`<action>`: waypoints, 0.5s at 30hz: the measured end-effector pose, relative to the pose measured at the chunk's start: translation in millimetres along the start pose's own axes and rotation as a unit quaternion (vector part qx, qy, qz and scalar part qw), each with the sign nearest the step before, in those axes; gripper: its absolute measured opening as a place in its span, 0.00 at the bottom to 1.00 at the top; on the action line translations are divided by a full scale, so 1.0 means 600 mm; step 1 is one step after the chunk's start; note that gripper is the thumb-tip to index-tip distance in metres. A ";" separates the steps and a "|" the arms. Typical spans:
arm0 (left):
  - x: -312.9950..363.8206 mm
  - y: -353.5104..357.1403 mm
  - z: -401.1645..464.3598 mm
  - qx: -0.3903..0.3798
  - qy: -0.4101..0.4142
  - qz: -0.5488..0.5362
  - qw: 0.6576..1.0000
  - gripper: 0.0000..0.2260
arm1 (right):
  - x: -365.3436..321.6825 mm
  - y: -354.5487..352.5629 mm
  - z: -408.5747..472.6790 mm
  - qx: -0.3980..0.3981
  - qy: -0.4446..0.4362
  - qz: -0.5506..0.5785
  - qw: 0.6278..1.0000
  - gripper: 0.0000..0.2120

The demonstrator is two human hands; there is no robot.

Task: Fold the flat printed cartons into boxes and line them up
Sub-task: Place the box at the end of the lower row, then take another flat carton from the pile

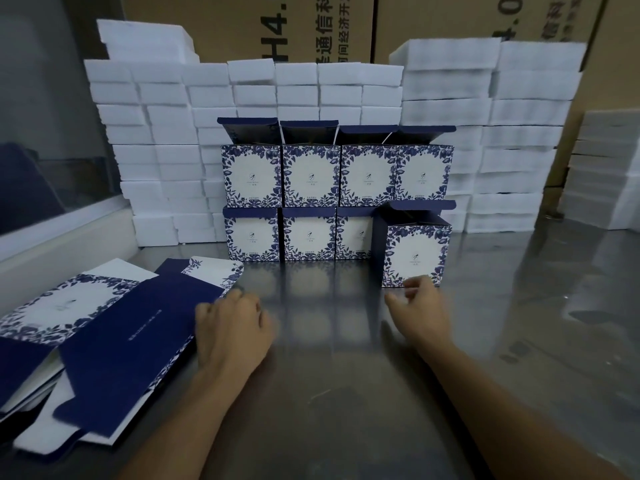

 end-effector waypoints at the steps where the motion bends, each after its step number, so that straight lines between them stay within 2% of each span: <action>1: -0.010 -0.017 -0.002 0.029 -0.017 0.022 0.999 0.09 | -0.005 0.008 -0.005 -0.024 -0.010 -0.011 1.000 0.09; 3: -0.049 -0.041 -0.006 0.054 -0.084 0.053 0.994 0.15 | -0.013 0.017 -0.013 -0.051 -0.033 -0.038 0.997 0.05; 5: -0.105 -0.032 -0.008 -0.012 -0.176 0.062 0.982 0.25 | -0.016 0.017 -0.018 -0.057 -0.042 -0.020 0.997 0.04; 7: -0.149 -0.009 -0.015 -0.095 -0.237 0.050 0.966 0.31 | -0.011 0.011 -0.019 -0.056 -0.037 0.028 0.997 0.06; 10: -0.176 0.014 -0.021 -0.142 -0.260 0.016 0.955 0.30 | -0.006 0.004 -0.017 -0.045 -0.033 0.069 0.996 0.09; 15: -0.177 0.010 -0.008 -0.135 -0.249 -0.006 0.959 0.25 | -0.004 0.001 -0.016 -0.046 -0.032 0.106 0.993 0.11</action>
Point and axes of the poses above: each hand's wrist, its own z-axis towards the middle knuckle, its own y-axis out of the palm, x = y × z, the point moved 10 cm from there along z, towards the middle knuckle, and after that the axes turned 7 degrees about -x, right-handed, at the moved point
